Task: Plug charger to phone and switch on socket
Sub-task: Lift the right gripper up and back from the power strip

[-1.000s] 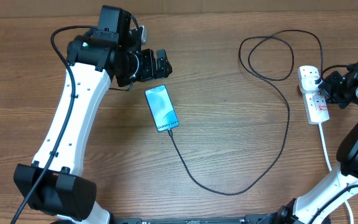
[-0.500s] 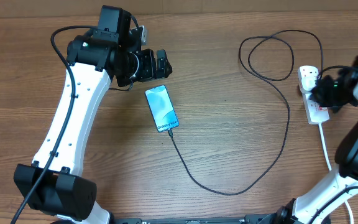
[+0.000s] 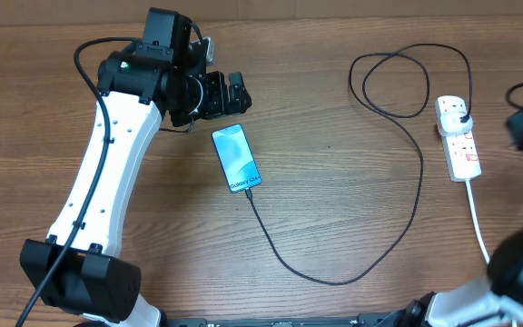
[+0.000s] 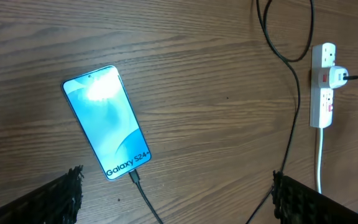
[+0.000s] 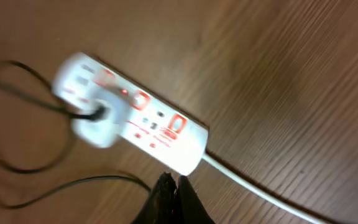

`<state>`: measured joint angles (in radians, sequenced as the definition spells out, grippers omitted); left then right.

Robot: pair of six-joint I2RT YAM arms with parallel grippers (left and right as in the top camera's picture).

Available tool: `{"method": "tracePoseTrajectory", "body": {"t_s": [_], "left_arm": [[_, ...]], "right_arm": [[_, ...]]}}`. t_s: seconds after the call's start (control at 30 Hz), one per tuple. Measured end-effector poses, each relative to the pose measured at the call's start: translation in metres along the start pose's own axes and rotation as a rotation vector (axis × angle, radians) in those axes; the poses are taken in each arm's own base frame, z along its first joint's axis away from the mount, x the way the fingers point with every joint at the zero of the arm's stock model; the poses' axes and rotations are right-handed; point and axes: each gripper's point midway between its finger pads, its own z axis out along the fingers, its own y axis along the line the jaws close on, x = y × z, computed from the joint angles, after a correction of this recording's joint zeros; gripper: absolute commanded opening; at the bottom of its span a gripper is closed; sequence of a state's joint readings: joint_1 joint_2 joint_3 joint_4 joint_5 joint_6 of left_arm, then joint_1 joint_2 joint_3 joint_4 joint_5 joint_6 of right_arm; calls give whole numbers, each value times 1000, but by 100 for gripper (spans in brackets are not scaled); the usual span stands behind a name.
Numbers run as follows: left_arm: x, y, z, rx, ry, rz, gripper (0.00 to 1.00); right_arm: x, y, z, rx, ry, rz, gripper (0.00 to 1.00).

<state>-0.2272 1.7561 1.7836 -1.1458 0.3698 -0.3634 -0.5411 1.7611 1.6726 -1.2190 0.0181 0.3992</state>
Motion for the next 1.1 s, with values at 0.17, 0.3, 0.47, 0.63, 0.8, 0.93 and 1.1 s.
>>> {"method": "tracePoseTrajectory", "body": {"t_s": [0.17, 0.3, 0.47, 0.63, 0.8, 0.93, 1.1], "left_arm": [[0, 0, 0, 0, 0, 0, 100], [0, 0, 0, 0, 0, 0, 100], [0, 0, 0, 0, 0, 0, 100], [0, 0, 0, 0, 0, 0, 100], [0, 0, 0, 0, 0, 0, 100], [0, 0, 0, 0, 0, 0, 100], [0, 0, 0, 0, 0, 0, 100]], "right_arm": [[3, 11, -105, -121, -230, -42, 4], [38, 35, -157, -276, -281, -191, 4], [107, 68, -208, -506, -254, -438, 4], [164, 67, -235, -606, -194, -579, 8], [201, 54, -245, -636, -131, -662, 100], [217, 40, -239, -601, -59, -674, 100], [228, 27, -233, -560, 9, -671, 100]]}}
